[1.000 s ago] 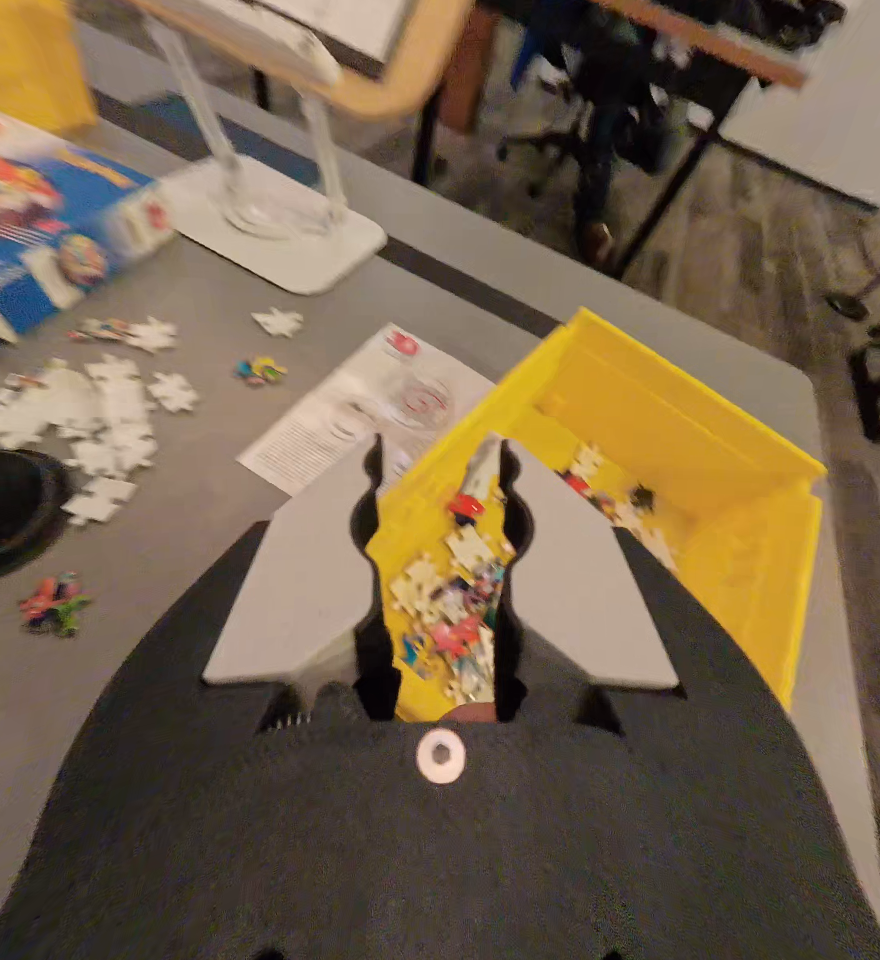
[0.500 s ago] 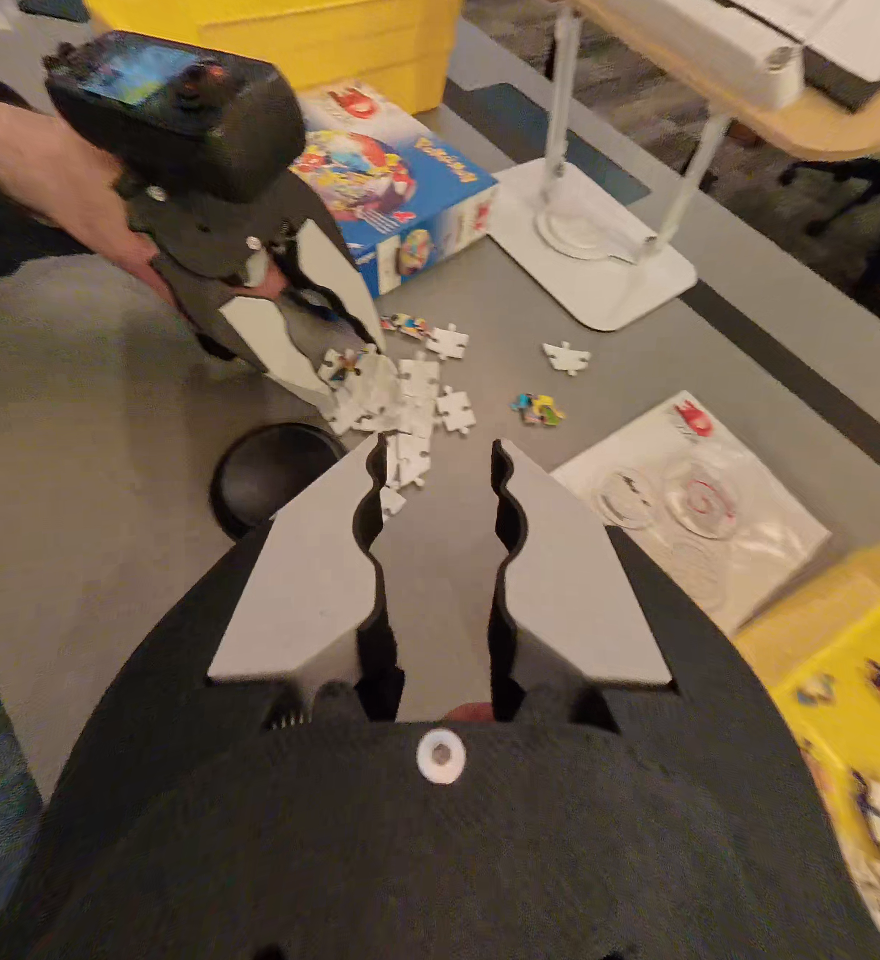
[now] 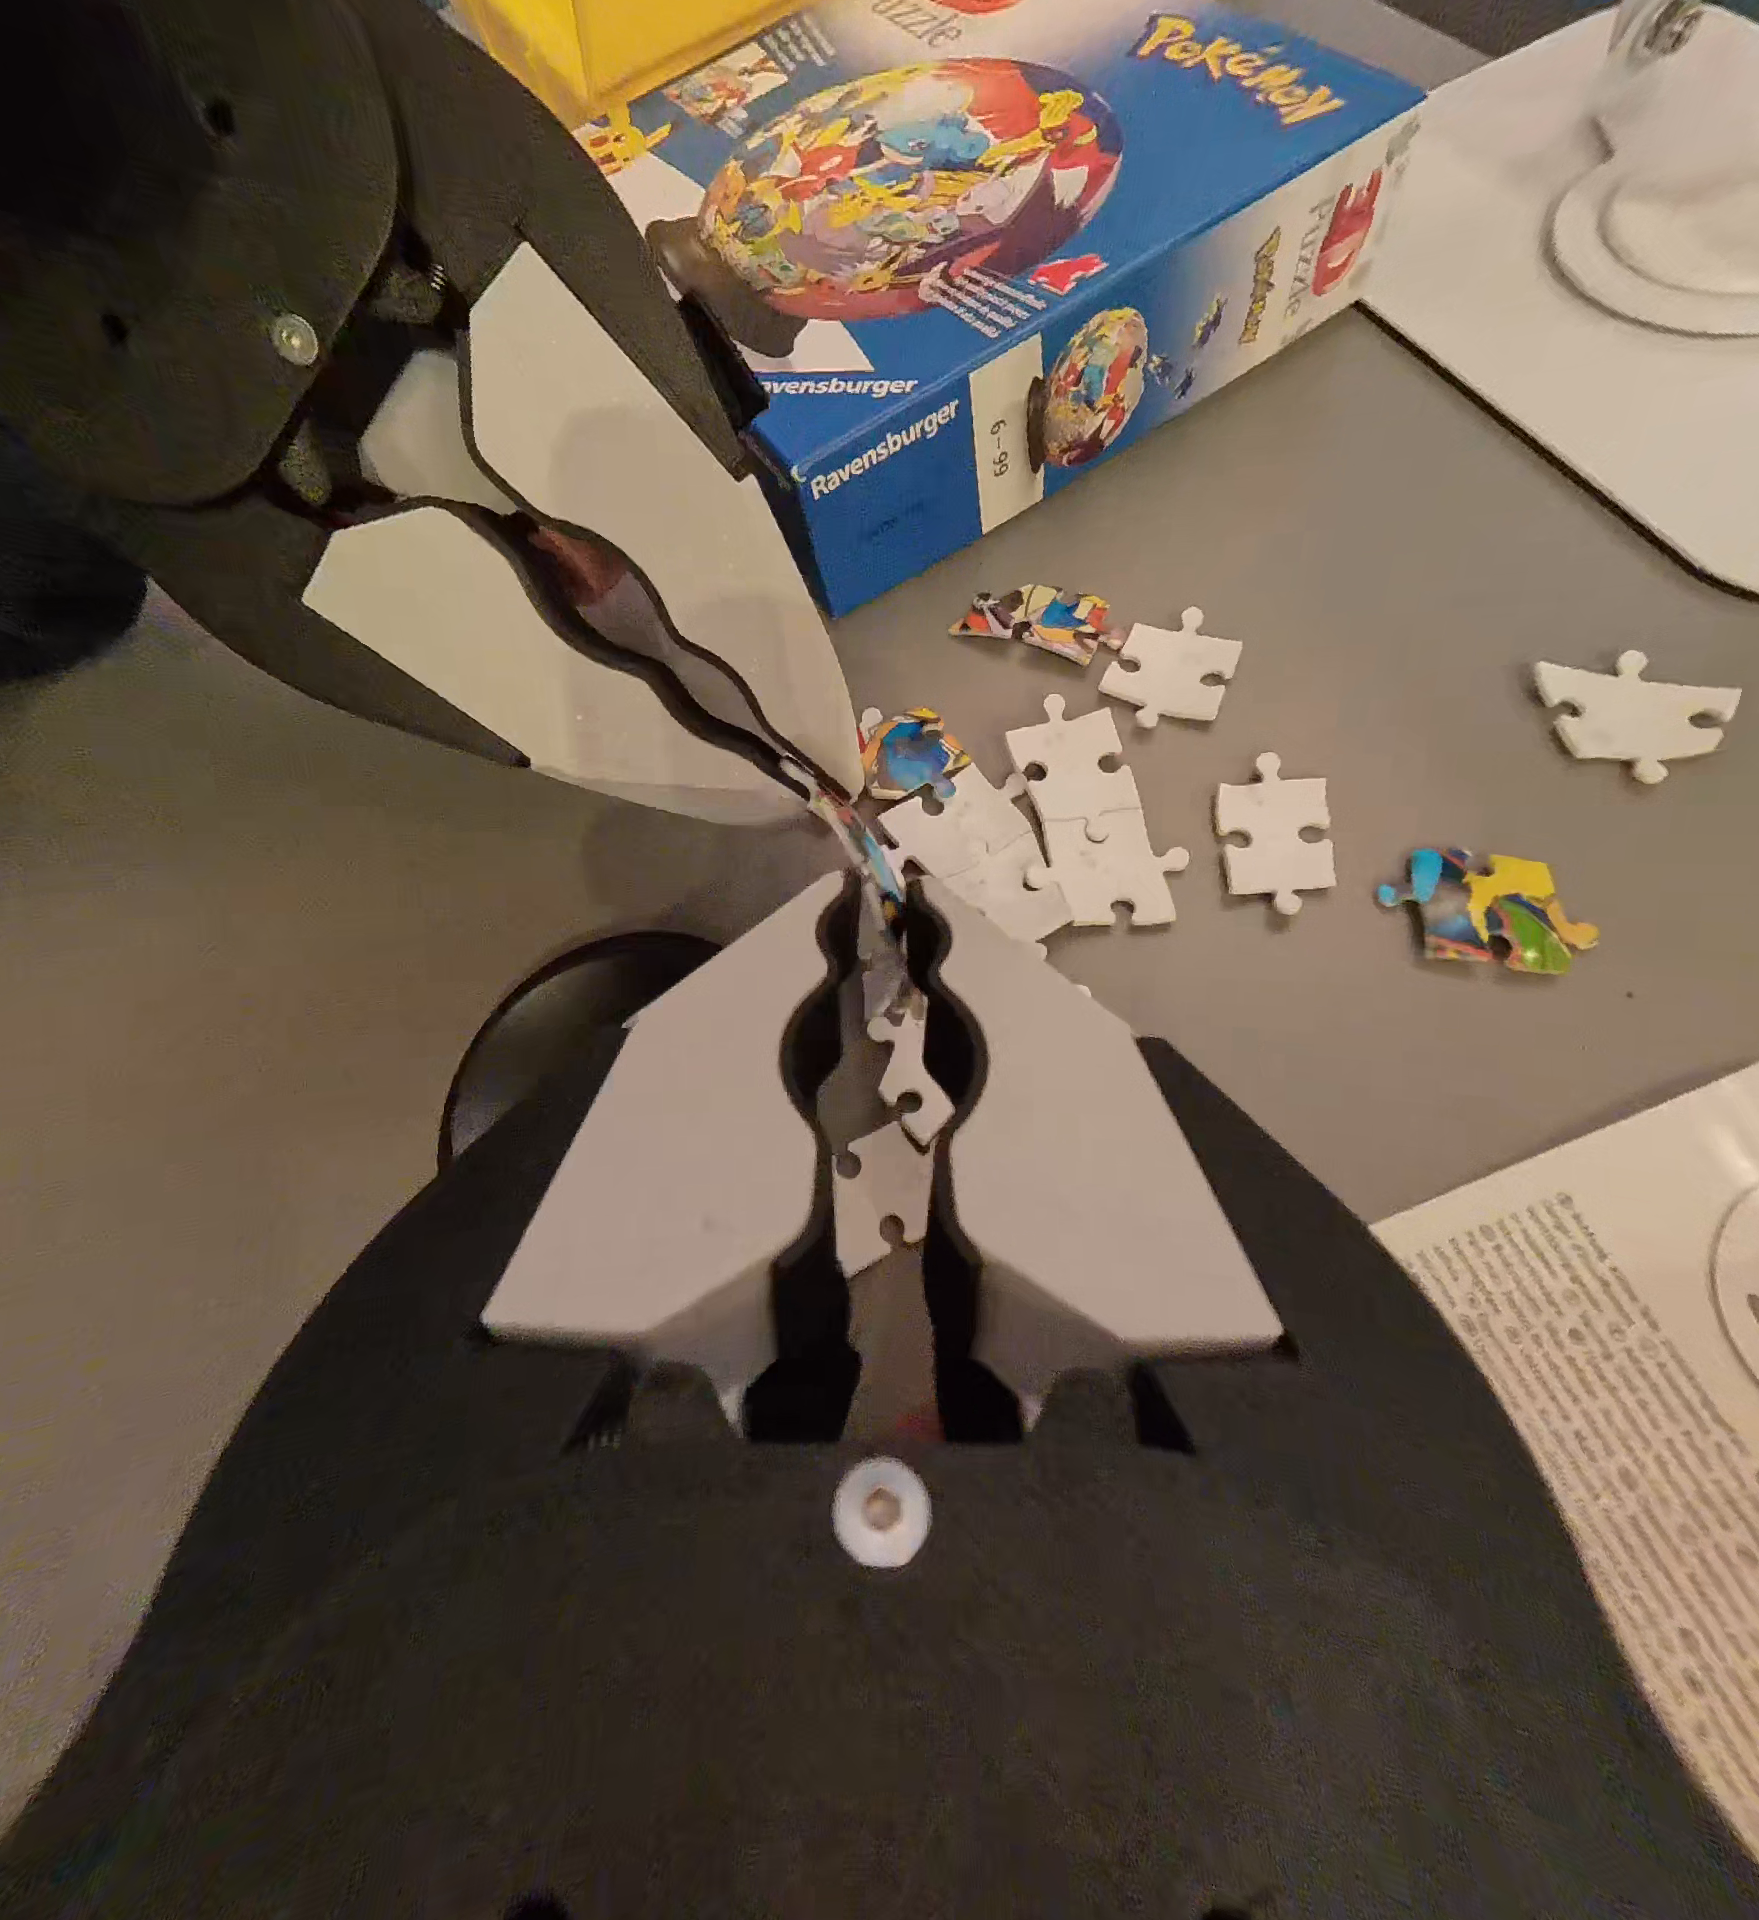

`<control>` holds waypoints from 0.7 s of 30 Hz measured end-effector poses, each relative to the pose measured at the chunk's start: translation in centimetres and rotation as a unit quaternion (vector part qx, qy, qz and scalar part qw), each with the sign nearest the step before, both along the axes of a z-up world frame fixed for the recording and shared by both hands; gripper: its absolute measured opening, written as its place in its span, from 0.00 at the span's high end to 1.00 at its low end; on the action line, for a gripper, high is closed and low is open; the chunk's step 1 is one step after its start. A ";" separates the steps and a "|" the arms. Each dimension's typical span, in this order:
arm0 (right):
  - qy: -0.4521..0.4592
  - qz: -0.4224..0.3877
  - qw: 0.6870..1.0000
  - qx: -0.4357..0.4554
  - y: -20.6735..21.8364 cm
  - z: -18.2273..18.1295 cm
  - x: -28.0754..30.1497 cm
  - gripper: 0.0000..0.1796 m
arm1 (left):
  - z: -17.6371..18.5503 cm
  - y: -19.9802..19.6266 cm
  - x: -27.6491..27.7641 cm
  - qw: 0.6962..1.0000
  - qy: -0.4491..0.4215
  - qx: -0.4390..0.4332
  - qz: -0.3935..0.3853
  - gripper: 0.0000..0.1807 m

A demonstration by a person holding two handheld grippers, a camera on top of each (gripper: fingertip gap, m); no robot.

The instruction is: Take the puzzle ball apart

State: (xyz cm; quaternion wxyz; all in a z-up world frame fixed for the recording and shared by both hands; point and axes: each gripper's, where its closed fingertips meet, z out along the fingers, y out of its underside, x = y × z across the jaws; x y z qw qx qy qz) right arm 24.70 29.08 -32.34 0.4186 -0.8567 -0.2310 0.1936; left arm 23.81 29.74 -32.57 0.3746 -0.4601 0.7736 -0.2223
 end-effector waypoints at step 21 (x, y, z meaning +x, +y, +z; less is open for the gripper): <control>-0.104 -0.169 0.963 0.184 -1.6 10.4 4.7 1.00 | 2.9 -1.1 0.8 0.975 -0.034 -0.213 0.057 0.99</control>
